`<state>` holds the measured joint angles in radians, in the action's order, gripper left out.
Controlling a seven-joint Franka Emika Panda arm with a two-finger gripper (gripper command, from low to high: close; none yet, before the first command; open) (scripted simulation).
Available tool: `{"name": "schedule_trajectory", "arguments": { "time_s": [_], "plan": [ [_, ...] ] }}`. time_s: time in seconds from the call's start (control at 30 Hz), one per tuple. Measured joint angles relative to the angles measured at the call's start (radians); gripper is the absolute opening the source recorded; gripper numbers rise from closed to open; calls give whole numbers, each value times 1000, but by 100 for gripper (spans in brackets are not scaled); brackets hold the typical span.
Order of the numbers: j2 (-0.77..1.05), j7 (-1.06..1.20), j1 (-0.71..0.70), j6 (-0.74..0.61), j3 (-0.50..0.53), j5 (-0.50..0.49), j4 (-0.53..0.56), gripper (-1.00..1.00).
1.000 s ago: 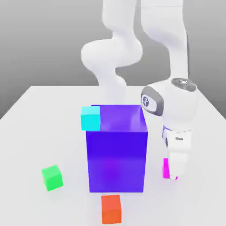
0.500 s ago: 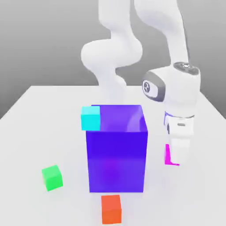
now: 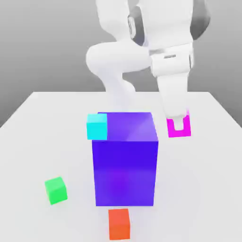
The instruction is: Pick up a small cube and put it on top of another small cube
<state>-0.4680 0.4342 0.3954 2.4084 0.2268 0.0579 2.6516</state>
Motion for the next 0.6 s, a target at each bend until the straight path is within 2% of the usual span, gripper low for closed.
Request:
{"name": "schedule_trajectory", "arguments": {
  "time_s": [0.3, 0.6],
  "plan": [
    [-103, 200, -146, -127, 160, -107, -5, -100],
    [-14, 386, -263, -62, 325, -225, 43, -100]
  ]
}}
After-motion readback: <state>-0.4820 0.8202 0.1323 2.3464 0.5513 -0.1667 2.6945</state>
